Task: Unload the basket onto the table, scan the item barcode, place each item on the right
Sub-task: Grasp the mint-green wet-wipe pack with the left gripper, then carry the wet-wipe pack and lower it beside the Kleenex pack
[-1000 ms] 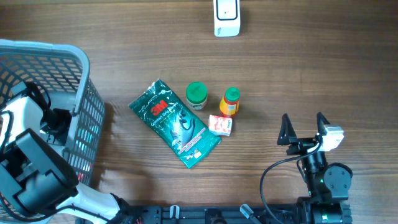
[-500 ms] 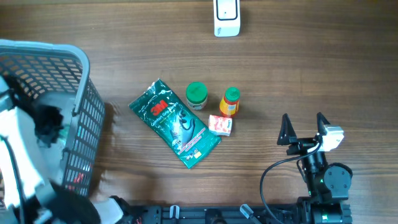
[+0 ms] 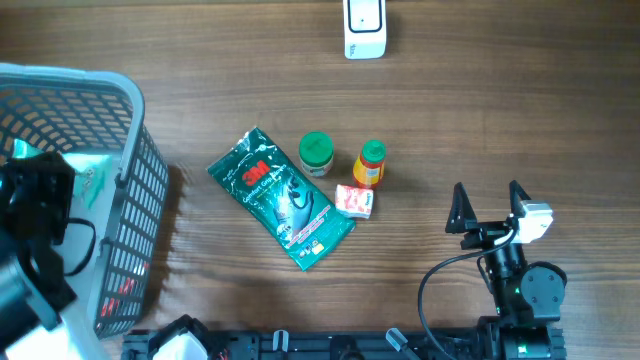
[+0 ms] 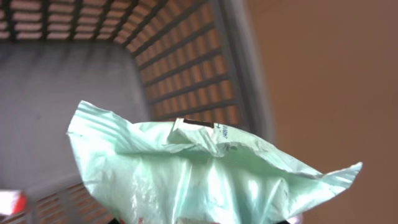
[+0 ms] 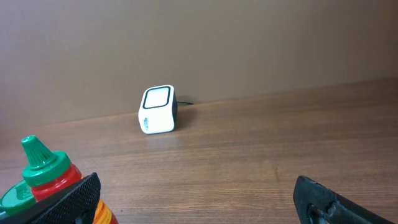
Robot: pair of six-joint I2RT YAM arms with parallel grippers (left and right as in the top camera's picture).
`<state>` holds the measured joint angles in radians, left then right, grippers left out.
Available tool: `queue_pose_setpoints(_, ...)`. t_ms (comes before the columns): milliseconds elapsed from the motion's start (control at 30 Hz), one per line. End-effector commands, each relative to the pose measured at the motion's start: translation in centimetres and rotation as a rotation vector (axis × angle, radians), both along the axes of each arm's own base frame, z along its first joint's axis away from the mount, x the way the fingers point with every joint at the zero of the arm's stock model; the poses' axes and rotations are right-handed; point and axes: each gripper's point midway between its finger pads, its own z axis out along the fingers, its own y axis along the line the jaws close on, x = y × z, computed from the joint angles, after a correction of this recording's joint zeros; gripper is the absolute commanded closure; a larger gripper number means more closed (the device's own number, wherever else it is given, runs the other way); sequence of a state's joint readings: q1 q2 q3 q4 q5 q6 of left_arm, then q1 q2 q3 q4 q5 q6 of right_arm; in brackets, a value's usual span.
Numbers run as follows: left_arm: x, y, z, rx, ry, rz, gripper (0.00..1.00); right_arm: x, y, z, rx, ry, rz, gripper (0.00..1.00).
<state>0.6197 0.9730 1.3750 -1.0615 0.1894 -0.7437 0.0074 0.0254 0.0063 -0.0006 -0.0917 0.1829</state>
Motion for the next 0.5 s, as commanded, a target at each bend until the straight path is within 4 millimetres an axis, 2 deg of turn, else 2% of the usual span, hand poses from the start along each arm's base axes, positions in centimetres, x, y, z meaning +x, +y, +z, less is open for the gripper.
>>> queue_pose_setpoints(0,-0.7,-1.7,3.1,0.024,-0.121,-0.033,0.75,0.0,-0.4,0.1,0.01,-0.003,-0.018,0.0)
queue_pose_setpoints(67,-0.8,-2.8,3.7,0.01,-0.153,-0.079,0.75,0.0,-0.3,0.1,0.01,-0.003,-0.018,0.0)
queue_pose_setpoints(200,-0.1,-6.5,4.6,-0.082,-0.228,-0.261,0.76,0.0,-0.4,0.1,0.01,-0.003,-0.018,0.0)
queue_pose_setpoints(467,1.1,-12.3,4.9,-0.102,-0.23,-0.511,0.76,0.0,-0.4,0.1,0.01,-0.003,-0.018,0.0)
